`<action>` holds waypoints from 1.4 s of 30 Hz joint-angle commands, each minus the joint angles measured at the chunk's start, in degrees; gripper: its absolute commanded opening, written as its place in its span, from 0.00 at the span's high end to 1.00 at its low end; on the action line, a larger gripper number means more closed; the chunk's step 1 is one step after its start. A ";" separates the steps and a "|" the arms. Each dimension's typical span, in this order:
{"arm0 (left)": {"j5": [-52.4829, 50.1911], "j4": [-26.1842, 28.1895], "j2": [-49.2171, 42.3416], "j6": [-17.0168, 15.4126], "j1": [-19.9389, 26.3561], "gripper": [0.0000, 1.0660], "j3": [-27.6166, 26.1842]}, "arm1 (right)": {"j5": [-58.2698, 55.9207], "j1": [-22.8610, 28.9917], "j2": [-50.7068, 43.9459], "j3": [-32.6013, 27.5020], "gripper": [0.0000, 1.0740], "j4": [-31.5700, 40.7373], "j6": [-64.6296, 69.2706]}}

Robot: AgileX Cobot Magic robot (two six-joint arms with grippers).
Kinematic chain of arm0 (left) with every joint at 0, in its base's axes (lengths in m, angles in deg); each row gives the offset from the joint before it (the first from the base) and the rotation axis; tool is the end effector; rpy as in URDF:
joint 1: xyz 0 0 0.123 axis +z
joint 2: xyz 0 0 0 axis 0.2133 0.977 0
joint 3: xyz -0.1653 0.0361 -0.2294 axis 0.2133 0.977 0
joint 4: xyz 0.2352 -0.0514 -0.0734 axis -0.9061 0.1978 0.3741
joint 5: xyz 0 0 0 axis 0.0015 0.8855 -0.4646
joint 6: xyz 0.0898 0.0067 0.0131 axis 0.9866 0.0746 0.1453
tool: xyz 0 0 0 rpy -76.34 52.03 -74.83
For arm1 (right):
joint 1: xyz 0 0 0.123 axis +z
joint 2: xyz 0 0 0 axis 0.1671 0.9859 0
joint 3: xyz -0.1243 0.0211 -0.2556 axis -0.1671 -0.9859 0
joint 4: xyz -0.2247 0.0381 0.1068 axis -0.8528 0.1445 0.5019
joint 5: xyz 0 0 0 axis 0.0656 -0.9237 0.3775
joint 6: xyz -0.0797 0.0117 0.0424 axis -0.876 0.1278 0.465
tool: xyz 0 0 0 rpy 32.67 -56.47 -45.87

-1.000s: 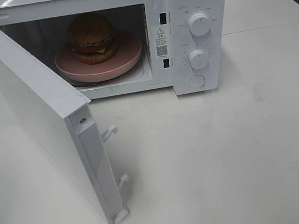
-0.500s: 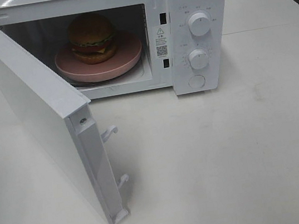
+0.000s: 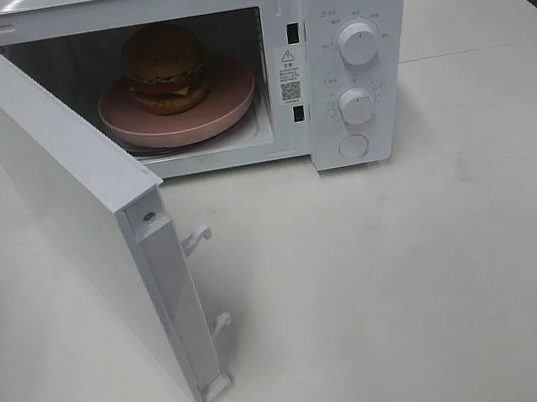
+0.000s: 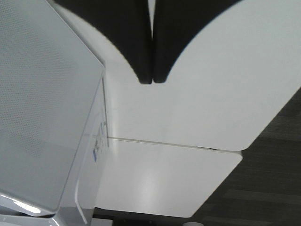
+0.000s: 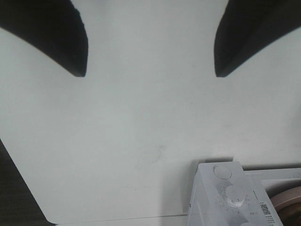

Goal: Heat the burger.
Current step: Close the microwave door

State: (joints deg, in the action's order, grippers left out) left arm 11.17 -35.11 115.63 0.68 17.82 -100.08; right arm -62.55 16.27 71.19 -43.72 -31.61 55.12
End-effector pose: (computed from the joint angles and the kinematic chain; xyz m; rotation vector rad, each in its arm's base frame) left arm 0.1662 0.0128 0.2169 -0.1240 1.8166 -0.0112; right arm -0.0065 -0.0086 0.2835 0.0670 2.0012 0.0696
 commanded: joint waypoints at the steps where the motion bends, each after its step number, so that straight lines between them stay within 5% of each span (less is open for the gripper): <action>1: -4.13 -7.68 2.46 -6.65 0.00 1.00 0.00 | 0.34 -0.34 -1.49 -0.06 0.33 -0.11 0.23; 6: -12.20 -20.17 9.51 -16.21 0.00 1.00 -0.06 | 0.34 -0.34 -1.49 -0.06 0.33 -0.11 0.23; 12: -14.78 -21.31 13.58 -16.50 -4.13 1.00 -0.86 | 0.34 -0.34 -1.49 -0.06 0.33 -0.11 0.23; 17: -14.61 -18.62 16.79 -13.58 -10.26 1.00 -2.29 | 0.34 -0.34 -1.49 -0.06 0.33 -0.11 0.23; 19: -14.95 -11.34 19.82 -9.17 -15.81 1.00 -2.69 | 0.34 -0.34 -1.49 -0.06 0.33 -0.11 0.23; 32: -16.04 10.43 27.27 4.87 -32.66 1.00 -6.76 | 0.34 -0.34 -1.49 -0.06 0.33 -0.11 0.23; 42: -15.87 16.44 33.40 6.07 -39.48 1.00 -13.69 | 0.34 -0.34 -1.49 -0.06 0.33 -0.11 0.23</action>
State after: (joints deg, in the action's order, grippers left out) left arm -3.84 -19.35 149.03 6.41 -21.15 -112.91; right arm -62.55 16.27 71.19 -43.72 -31.61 55.12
